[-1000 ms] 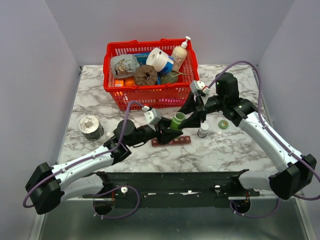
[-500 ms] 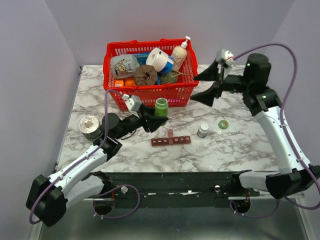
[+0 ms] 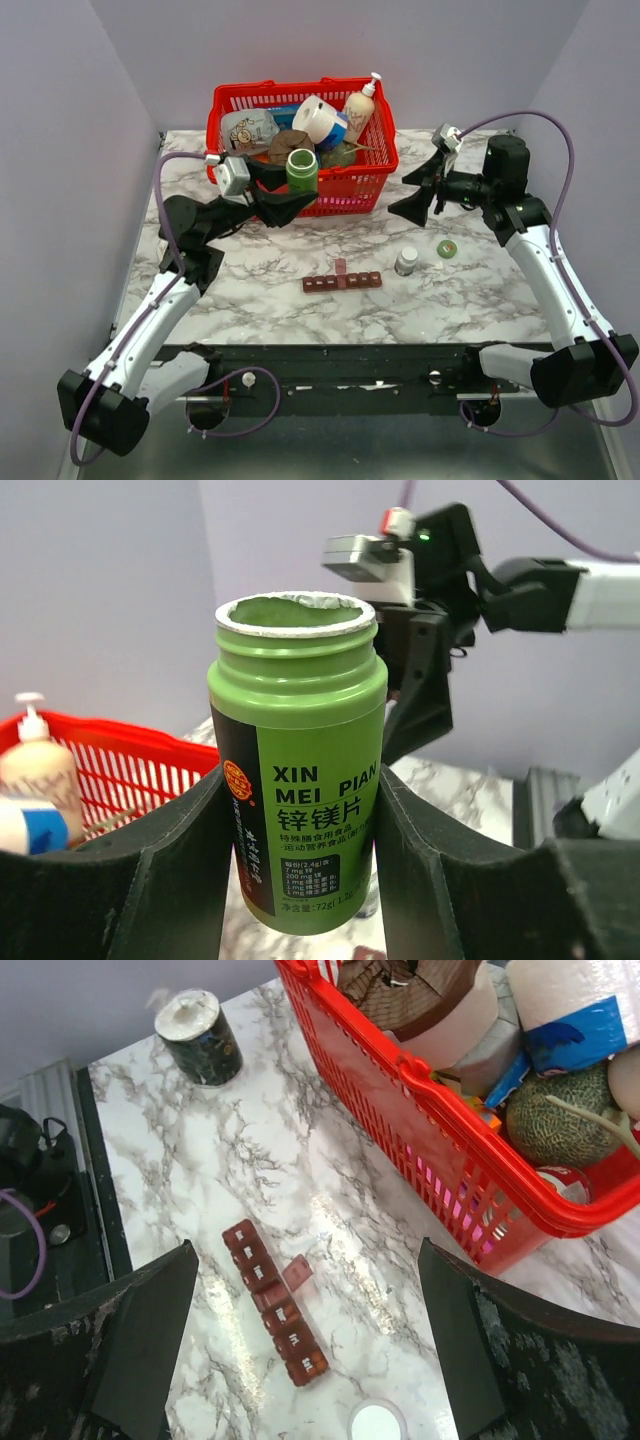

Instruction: Sort the pills into containers

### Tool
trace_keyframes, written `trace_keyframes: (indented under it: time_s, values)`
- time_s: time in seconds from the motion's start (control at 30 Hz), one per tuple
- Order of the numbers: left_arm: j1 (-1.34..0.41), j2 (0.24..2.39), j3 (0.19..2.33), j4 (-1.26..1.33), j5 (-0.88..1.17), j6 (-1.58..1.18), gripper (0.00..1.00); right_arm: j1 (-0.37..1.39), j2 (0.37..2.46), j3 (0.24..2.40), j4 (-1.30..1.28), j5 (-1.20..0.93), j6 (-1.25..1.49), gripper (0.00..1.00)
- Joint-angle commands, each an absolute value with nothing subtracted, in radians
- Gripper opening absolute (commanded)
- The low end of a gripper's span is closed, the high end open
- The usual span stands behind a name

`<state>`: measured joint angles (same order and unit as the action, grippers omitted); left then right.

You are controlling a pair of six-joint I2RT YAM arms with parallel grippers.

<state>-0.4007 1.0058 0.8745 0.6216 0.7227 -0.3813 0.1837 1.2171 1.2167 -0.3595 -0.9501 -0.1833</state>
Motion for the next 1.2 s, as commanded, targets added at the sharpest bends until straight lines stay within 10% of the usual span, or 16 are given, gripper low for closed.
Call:
trace_keyframes:
  time_s: [0.0,0.13,0.27,0.37,0.47,0.6,0.7,0.8,0.9,1.17]
  values:
    - [-0.29,0.953,0.891,0.515,0.781,-0.253,0.0,0.153,1.189,1.21,-0.341,-0.922,-0.189,1.0]
    - [-0.124,1.052,0.87,0.791,0.876,-0.634,0.0,0.146,1.193,1.215,-0.337,-0.925,-0.176,1.0]
    - [-0.525,1.011,1.032,0.176,0.726,-0.057,0.0,0.143,1.184,1.207,-0.337,-0.92,-0.179,1.0]
    - [-0.505,0.999,1.026,0.15,0.716,-0.125,0.0,0.138,1.178,1.198,-0.333,-0.919,-0.179,1.0]
    - [-0.264,1.0,0.914,0.509,0.834,-0.436,0.0,0.137,1.178,1.195,-0.327,-0.92,-0.175,1.0]
    - [-0.486,0.992,1.009,0.217,0.793,-0.158,0.0,0.132,1.183,1.2,-0.327,-0.914,-0.172,1.0]
    - [-0.37,1.019,0.947,0.611,0.971,-0.48,0.0,0.127,1.177,1.198,-0.328,-0.913,-0.169,1.0]
    - [-0.427,0.992,0.991,0.275,0.85,-0.231,0.0,0.124,1.167,1.192,-0.327,-0.91,-0.173,1.0]
    - [-0.374,1.011,0.885,0.606,0.971,-0.448,0.0,0.12,1.169,1.192,-0.328,-0.908,-0.179,1.0]
    - [-0.495,0.953,0.885,0.009,0.867,0.081,0.0,0.095,1.128,1.181,-0.436,-0.893,-0.37,1.0]
